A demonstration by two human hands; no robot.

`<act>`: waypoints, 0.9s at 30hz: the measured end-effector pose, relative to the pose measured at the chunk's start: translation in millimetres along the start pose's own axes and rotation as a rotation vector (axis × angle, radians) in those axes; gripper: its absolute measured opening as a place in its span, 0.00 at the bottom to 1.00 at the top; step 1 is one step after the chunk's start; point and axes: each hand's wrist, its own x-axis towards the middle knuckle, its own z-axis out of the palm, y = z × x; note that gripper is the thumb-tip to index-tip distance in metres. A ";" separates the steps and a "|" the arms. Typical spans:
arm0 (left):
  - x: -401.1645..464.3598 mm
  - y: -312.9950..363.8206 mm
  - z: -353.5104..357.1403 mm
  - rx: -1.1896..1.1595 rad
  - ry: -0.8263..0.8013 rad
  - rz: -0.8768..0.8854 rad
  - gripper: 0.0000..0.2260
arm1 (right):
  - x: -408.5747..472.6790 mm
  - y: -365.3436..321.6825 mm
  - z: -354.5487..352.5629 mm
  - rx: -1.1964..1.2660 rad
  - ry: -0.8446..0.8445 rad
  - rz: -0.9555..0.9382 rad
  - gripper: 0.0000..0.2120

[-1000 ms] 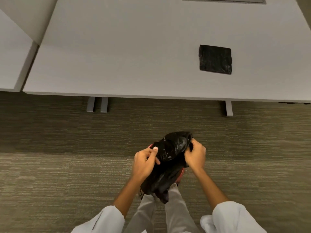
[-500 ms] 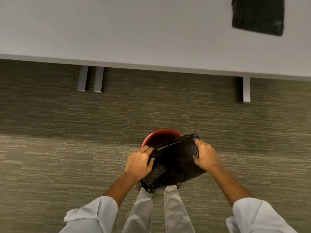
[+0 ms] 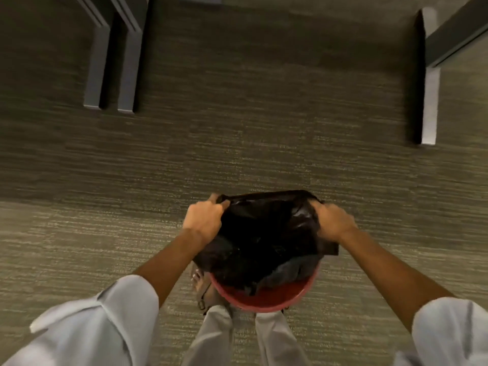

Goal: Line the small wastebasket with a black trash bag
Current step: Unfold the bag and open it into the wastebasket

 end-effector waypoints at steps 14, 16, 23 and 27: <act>52.8 -27.8 45.4 -0.272 -0.372 -0.113 0.18 | 31.6 29.2 49.5 0.066 -0.161 0.074 0.20; 40.9 -33.6 53.5 -0.352 -0.310 -0.099 0.20 | 13.5 30.6 62.4 0.173 -0.142 0.057 0.17; -32.8 -29.3 91.7 -0.693 0.003 -0.222 0.14 | -52.9 41.7 137.3 0.527 -0.049 0.111 0.25; -64.6 -24.2 110.4 -0.765 -0.072 -0.226 0.19 | -78.1 38.4 182.5 0.706 -0.046 0.096 0.25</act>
